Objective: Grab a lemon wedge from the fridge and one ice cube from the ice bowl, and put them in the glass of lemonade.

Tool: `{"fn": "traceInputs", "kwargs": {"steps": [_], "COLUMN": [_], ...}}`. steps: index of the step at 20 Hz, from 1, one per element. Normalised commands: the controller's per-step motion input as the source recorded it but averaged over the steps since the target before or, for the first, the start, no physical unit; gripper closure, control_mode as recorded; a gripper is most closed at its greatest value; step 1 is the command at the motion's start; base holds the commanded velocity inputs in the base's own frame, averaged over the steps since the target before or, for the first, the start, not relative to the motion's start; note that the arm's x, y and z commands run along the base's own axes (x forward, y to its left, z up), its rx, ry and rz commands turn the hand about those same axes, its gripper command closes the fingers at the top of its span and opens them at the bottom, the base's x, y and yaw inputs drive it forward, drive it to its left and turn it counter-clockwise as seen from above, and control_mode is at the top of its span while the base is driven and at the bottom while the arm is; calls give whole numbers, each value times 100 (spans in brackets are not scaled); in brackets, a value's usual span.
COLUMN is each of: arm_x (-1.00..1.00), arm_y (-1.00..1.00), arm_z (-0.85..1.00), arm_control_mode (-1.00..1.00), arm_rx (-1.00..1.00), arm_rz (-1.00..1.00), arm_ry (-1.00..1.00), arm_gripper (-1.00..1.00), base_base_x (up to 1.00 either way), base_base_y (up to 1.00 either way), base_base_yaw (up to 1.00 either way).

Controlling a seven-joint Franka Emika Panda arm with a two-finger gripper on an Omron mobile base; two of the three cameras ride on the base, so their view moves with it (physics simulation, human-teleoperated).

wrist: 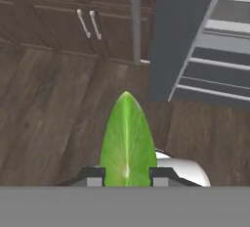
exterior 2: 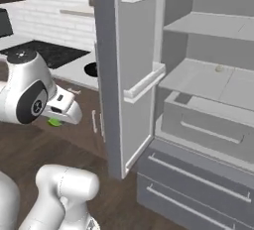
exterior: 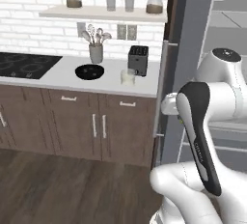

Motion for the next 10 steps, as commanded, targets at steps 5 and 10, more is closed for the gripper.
{"fn": "traceInputs", "kwargs": {"steps": [5, 10], "arm_x": [0, 0], "arm_y": [0, 0], "arm_z": [0, 0], "arm_control_mode": [100, 100], "arm_rx": [0, 0], "arm_rz": [0, 0], "arm_ry": [0, 0], "arm_gripper": [100, 100], "base_base_x": [10, 78], "base_base_y": [82, 60], "base_base_yaw": [61, 8]}}
